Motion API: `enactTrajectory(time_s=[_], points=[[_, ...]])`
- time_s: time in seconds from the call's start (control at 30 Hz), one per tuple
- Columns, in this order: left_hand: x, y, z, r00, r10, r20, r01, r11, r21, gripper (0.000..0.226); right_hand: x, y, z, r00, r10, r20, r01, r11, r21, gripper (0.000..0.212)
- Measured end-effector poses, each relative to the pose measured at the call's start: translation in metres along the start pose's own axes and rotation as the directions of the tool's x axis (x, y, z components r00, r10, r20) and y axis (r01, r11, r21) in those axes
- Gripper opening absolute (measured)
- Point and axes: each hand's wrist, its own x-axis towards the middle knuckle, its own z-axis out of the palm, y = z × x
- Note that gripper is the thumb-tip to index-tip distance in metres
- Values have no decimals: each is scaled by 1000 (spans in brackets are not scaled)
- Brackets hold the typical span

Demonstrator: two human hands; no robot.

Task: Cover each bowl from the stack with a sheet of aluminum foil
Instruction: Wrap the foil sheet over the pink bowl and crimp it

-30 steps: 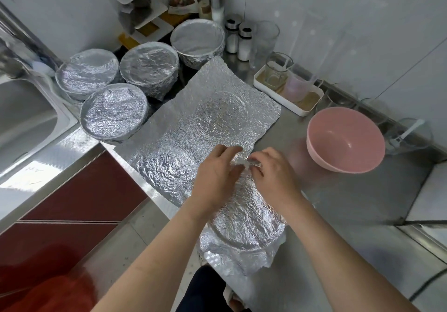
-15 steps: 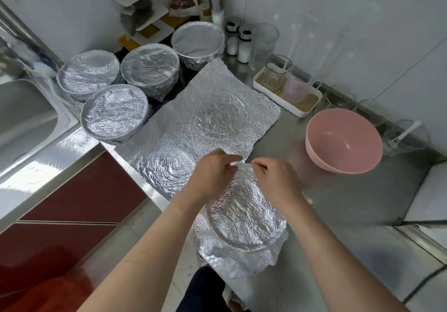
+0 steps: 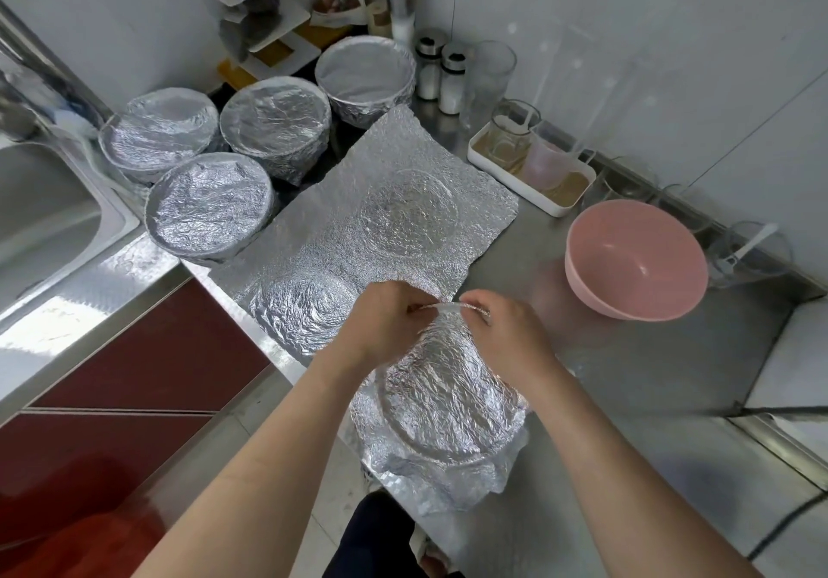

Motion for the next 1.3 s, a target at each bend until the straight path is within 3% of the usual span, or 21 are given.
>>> enactTrajectory(time_s=[0.17,0.37,0.57,0.77,0.9,1.07,1.13,1.2,1.3], points=[[-4,2,3,998,10,-68,-7,999,43,27,-2,2,0,1000,-12,13,12,1000,13,23],[-12,5,11,983,128,-134,-113,987,111,35,-5,-2,0,999,-16,49,12,997,82,29],[-16,5,18,975,115,-190,-87,985,150,48,-5,3,8,998,-50,43,51,998,-22,29],[-22,8,15,968,134,-211,-103,983,153,36,-9,3,3,991,-135,0,134,985,-107,26],[-29,11,14,961,147,-235,-112,981,157,24,-2,3,-10,978,-163,132,179,977,-115,28],[-37,3,24,977,47,-209,-17,989,145,27,-1,-6,-10,964,-152,219,172,983,-72,29],[-40,5,24,980,12,-201,18,989,146,27,-7,-5,-14,981,-100,165,100,995,7,33],[-40,10,21,972,-2,-234,32,992,125,28,-15,4,-18,1000,6,-3,-5,994,110,31],[-34,21,20,970,25,-240,0,995,103,33,-30,31,-27,951,182,-250,-139,974,181,22]])
